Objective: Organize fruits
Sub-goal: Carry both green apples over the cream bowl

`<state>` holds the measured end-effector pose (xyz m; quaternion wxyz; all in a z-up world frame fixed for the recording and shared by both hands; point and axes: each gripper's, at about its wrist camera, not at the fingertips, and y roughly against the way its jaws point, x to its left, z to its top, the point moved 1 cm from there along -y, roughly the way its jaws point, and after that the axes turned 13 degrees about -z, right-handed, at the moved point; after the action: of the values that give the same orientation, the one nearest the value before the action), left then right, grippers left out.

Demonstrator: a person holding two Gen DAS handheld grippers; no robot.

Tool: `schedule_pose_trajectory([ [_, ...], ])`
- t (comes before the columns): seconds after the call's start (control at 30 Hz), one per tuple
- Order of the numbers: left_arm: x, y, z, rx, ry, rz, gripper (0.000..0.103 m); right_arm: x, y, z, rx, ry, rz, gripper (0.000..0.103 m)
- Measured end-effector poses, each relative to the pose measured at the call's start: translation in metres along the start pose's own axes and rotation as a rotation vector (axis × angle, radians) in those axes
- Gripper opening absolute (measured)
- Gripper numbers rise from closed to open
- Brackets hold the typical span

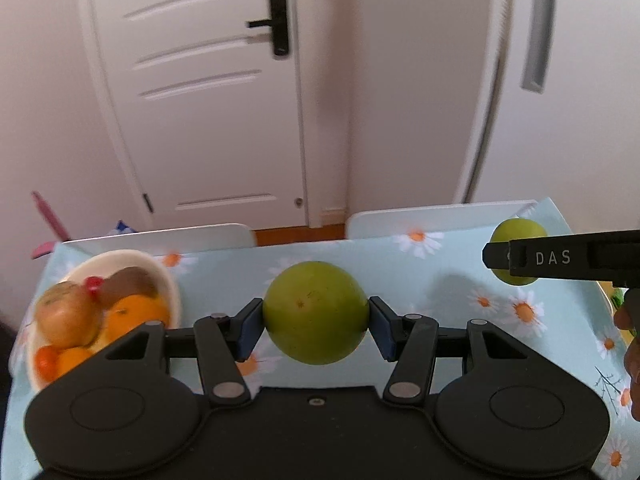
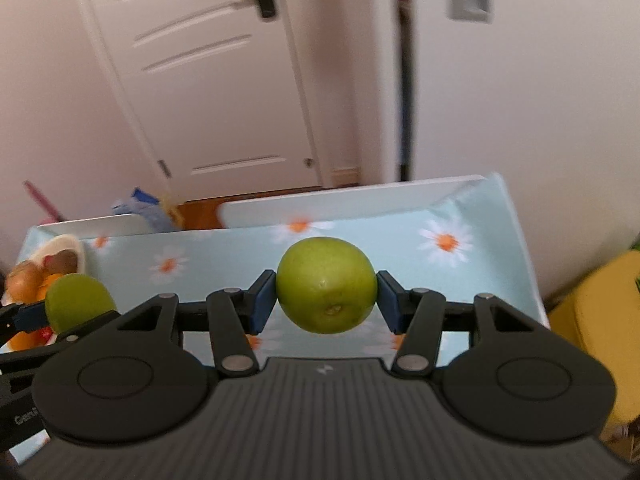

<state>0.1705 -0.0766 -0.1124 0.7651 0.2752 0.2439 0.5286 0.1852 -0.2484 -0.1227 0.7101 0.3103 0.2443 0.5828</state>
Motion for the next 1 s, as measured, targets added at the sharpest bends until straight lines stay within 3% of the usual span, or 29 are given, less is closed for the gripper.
schedule_pose_trajectory([
  [0.5,0.091,0.066,-0.008,-0.076,0.100,0.158,0.060,0.119,0.035,0.010,-0.045,0.170,0.180,0.069],
  [1.0,0.185,0.078,-0.039,-0.025,0.142,0.230,0.060,0.223,0.032,-0.005,-0.033,0.241,0.232,0.069],
])
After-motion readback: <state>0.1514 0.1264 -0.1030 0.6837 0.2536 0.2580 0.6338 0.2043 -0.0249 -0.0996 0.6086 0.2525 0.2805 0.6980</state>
